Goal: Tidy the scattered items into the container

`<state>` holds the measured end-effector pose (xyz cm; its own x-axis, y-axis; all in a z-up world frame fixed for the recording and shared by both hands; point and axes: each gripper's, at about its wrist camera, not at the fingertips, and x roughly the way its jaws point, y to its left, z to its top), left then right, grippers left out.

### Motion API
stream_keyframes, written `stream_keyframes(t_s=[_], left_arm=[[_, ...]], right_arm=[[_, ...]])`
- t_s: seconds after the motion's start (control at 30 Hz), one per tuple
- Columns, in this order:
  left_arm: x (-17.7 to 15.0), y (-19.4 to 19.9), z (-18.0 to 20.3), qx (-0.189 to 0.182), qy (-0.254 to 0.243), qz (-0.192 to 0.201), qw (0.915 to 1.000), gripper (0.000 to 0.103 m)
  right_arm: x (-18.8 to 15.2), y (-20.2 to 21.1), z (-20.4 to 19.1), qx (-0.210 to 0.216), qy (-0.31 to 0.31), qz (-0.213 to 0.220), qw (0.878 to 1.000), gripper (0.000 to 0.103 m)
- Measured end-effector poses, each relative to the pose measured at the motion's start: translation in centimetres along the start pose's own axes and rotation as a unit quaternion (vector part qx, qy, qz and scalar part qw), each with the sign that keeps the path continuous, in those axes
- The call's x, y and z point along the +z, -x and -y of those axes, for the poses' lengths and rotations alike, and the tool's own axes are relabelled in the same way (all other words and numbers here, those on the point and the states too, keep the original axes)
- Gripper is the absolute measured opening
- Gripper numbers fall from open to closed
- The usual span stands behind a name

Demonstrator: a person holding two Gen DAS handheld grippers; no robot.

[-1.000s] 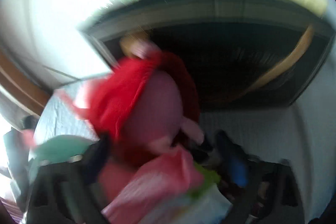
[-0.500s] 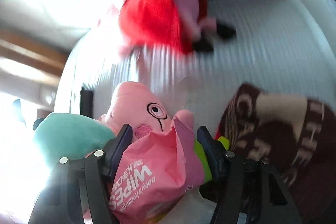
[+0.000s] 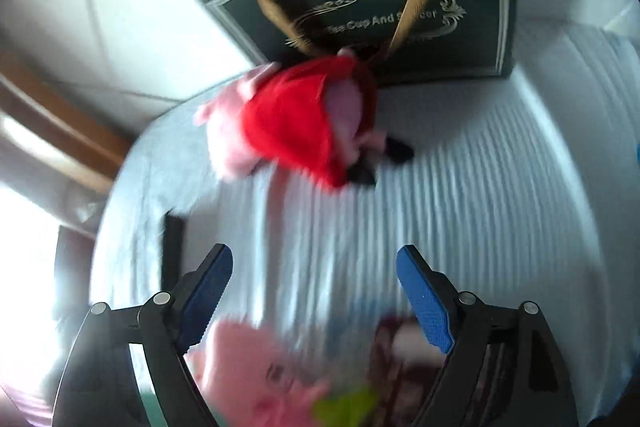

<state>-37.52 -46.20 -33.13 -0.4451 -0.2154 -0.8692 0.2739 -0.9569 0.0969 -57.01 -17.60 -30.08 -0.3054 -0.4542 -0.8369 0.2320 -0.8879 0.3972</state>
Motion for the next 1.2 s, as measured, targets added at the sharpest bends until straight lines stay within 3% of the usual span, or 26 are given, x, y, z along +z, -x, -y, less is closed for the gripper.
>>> stream_keyframes(t_s=[0.17,0.33,0.37,0.4,0.43,0.47,0.5,0.67,0.7,0.73,0.77,0.8,0.83,0.9,0.93,1.0,1.1,1.2], left_arm=[[-2.7,-2.6,-4.8,0.009,0.047,-0.045,0.9979,0.092],[-3.9,-6.6,-5.5,-0.002,0.065,-0.088,0.9940,0.092],[-3.9,-7.2,-5.3,-0.006,0.067,-0.092,0.9935,0.087],[-3.8,-7.4,-5.3,-0.016,0.073,-0.089,0.9932,0.084],[-3.6,-7.3,-5.2,-0.031,0.078,-0.085,0.9929,0.072],[-3.2,-7.3,-5.0,-0.041,0.079,-0.082,0.9926,0.062],[-2.6,-7.3,-4.7,-0.041,0.076,-0.078,0.9932,0.059],[1.8,-6.0,-2.6,-0.043,0.051,-0.048,0.9966,0.057],[2.9,-5.6,-2.1,-0.049,0.046,-0.042,0.9968,0.057],[3.7,-5.4,-1.5,-0.056,0.042,-0.041,0.9967,0.061],[4.4,-5.2,-1.0,-0.058,0.037,-0.042,0.9967,0.072],[5.1,-5.1,-0.3,-0.056,0.031,-0.037,0.9973,0.078],[5.5,-5.1,0.3,-0.052,0.022,-0.031,0.9979,0.083],[6.4,-5.7,1.4,-0.044,0.010,-0.033,0.9984,0.083],[6.7,-6.5,1.9,-0.046,0.008,-0.041,0.9981,0.083],[6.6,-7.7,2.5,-0.046,0.008,-0.055,0.9974,0.083],[5.6,-9.6,3.8,-0.037,0.000,-0.073,0.9967,0.083],[4.6,-11.0,4.9,-0.050,-0.003,-0.084,0.9952,0.084]], right_arm=[[2.3,-4.3,-1.4,-0.036,0.031,-0.012,0.999,0.096],[3.8,-10.7,-2.7,-0.111,0.105,-0.031,0.988,0.093],[3.7,-11.4,-2.9,-0.126,0.113,-0.039,0.985,0.077],[3.5,-11.9,-3.1,-0.153,0.119,-0.039,0.980,0.026],[3.3,-12.1,-3.3,-0.176,0.126,-0.038,0.976,0.008],[3.0,-12.2,-3.1,-0.161,0.115,-0.055,0.979,0.008],[2.3,-12.2,-3.0,-0.136,0.105,-0.079,0.982,0.008],[-3.0,-10.5,-3.5,-0.089,0.122,-0.174,0.973,0.008],[-3.8,-10.3,-3.6,-0.077,0.129,-0.195,0.969,0.011],[-4.4,-10.0,-3.7,-0.074,0.135,-0.208,0.966,0.027],[-4.8,-9.4,-3.9,-0.082,0.141,-0.206,0.965,0.040],[-4.8,-8.3,-4.2,-0.098,0.160,-0.183,0.965,0.065],[-4.6,-7.3,-4.7,-0.108,0.179,-0.156,0.965,0.073],[-3.3,-5.6,-5.9,-0.135,0.218,-0.093,0.962,0.075],[-2.7,-5.2,-6.4,-0.138,0.229,-0.073,0.961,0.082],[-0.6,-6.3,-7.2,-0.141,0.250,-0.045,0.957,0.084],[2.3,-10.7,-7.9,-0.161,0.265,-0.037,0.950,0.084],[3.5,-15.9,-7.2,-0.189,0.269,-0.060,0.943,0.088]])
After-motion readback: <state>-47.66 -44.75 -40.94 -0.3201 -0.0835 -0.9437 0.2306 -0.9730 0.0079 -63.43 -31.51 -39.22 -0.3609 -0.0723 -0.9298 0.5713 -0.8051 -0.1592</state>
